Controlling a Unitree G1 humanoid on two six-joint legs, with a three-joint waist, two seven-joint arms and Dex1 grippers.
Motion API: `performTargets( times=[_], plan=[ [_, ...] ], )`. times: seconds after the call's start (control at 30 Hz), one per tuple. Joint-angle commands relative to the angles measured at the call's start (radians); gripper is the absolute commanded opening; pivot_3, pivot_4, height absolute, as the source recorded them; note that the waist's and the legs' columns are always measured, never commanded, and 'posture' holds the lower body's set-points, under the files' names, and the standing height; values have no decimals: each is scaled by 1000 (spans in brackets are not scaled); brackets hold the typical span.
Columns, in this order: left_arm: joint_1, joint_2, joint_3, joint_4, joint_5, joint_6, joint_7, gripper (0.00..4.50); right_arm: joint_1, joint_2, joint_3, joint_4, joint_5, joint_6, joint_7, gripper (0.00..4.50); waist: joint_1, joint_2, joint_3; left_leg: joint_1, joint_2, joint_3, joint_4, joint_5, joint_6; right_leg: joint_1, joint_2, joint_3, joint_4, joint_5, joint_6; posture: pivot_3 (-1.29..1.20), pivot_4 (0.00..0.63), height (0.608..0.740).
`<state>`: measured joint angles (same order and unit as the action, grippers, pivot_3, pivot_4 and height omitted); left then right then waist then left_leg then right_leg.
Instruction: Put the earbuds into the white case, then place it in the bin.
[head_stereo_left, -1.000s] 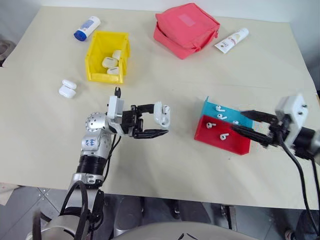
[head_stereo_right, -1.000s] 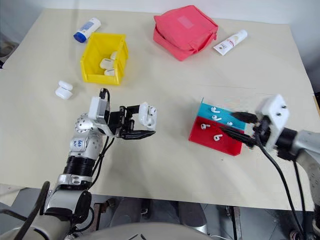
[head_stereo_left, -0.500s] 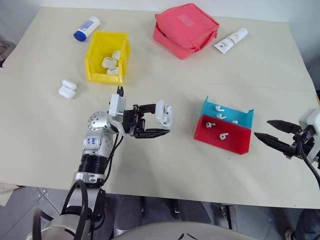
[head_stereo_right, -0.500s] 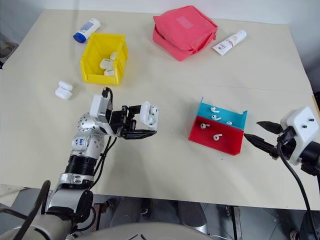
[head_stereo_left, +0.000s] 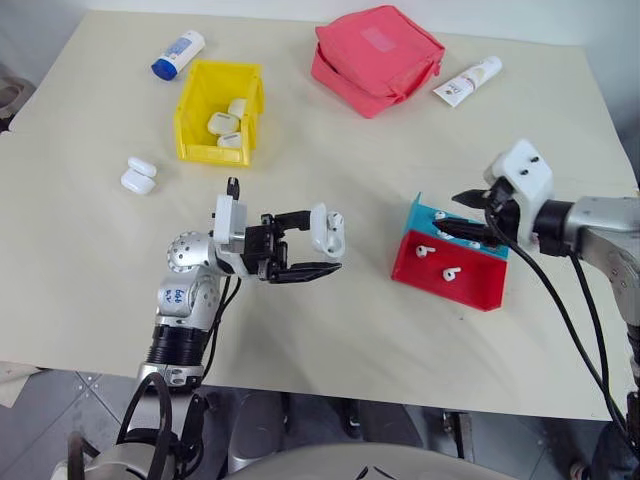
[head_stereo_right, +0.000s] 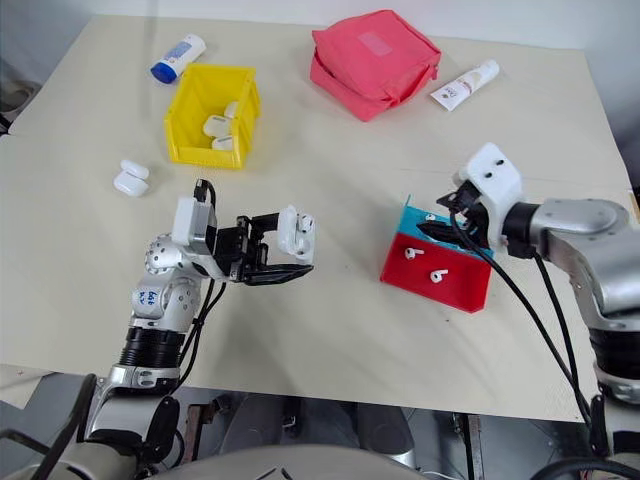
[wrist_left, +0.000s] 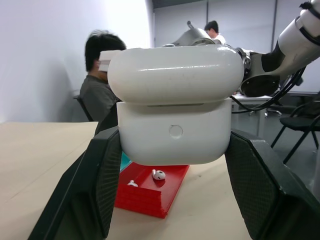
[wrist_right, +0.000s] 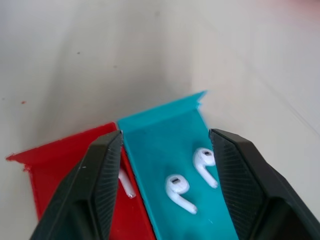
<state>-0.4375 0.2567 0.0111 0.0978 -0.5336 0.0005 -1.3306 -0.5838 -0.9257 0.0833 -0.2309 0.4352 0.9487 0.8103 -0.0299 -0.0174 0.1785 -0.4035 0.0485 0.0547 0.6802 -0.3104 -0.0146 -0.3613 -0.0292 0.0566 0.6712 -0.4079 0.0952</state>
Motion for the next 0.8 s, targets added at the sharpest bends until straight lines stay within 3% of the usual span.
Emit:
performTargets(
  times=[0.03, 0.33, 0.8],
  plan=[
    [21, 10, 3, -60, -21, -6, 18, 2769, -132, 7, 94, 83, -56, 73, 17, 2874, -1, 0, 0, 0, 0, 0, 0, 0, 0, 0, 0, 0, 0, 0, 0, 0, 150, 740],
    [46, 15, -10, -87, -27, -7, 20, 2769, -330, 21, 271, 235, -157, 118, 100, 2874, -2, 0, 0, -1, 0, 0, 0, 0, 0, -1, -1, 0, 3, 0, 0, 0, 150, 740],
    [49, 17, -24, -85, -25, -14, 20, 2769, -423, 82, 382, 377, -291, 76, 160, 2874, -4, 0, 0, -1, 0, 0, 1, 0, 0, -3, -1, 0, 3, 0, 0, 0, 150, 740]
  ],
)
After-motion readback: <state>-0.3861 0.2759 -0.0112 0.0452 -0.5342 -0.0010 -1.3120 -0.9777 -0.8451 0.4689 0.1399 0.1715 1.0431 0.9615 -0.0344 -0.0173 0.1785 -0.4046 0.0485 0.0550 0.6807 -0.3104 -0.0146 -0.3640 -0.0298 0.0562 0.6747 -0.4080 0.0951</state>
